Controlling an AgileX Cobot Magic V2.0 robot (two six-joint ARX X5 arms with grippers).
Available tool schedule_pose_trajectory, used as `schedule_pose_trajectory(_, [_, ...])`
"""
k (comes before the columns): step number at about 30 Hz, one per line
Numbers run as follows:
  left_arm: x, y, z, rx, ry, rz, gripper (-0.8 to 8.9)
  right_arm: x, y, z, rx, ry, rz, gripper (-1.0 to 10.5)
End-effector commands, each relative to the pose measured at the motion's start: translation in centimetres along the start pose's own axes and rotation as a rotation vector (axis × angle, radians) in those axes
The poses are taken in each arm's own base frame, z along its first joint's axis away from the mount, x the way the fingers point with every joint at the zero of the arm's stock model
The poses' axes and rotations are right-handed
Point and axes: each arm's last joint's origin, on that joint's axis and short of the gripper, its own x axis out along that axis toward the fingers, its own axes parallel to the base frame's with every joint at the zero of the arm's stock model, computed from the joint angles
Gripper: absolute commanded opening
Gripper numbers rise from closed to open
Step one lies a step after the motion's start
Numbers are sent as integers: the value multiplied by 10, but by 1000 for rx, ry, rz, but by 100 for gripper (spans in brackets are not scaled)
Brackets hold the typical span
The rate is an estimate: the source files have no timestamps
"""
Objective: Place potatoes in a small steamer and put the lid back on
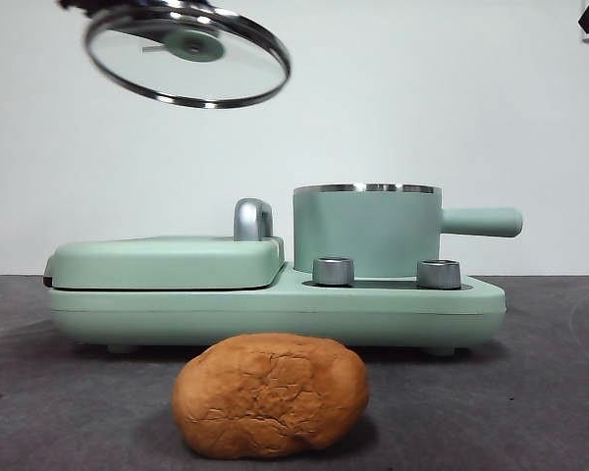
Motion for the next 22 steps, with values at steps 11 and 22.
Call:
schedule_pose_trajectory(11, [-57,-23,-68,-122,-94,122,9,1,5,6,-36,-21,101,235])
schedule_pose_trajectory(22, [-63,-24,-69,-132,-99,153,9,48,50,-2,-193,140,496,341])
